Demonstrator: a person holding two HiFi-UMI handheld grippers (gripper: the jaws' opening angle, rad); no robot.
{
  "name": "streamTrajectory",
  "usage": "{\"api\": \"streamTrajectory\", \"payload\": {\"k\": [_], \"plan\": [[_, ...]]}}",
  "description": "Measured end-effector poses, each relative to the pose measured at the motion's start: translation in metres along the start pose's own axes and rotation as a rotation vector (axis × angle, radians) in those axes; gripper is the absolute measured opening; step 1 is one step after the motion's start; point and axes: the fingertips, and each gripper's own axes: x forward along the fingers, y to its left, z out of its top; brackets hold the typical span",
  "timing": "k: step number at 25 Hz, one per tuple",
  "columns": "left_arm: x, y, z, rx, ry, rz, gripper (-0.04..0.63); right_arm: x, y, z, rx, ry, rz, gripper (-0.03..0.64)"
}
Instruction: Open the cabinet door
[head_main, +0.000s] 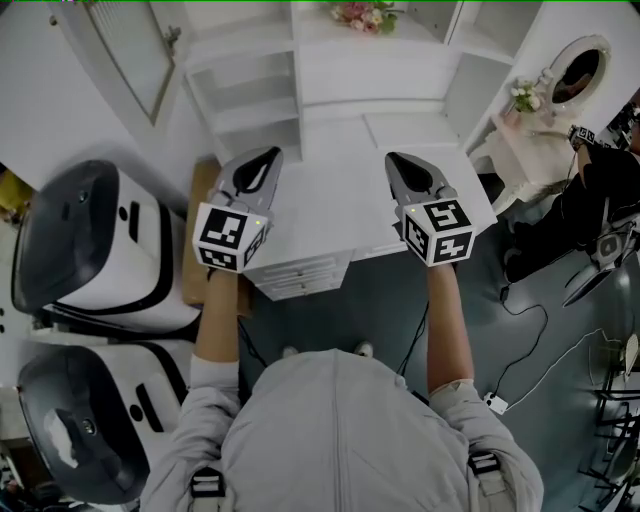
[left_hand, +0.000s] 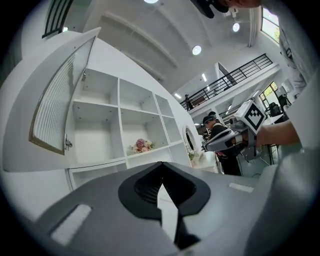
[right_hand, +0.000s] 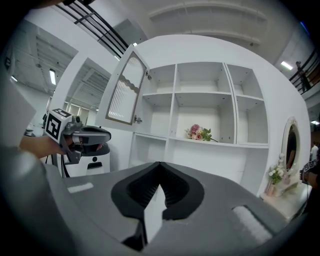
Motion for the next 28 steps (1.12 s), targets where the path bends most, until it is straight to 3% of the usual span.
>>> {"api": "streamTrajectory", "payload": {"k": [28], "plan": [[0.003, -0.020, -0.020, 0.029, 0.028, -0.041, 0.017, -0.002, 0.006, -0.013, -0.022, 0.033, -0.017, 0.000]]}}
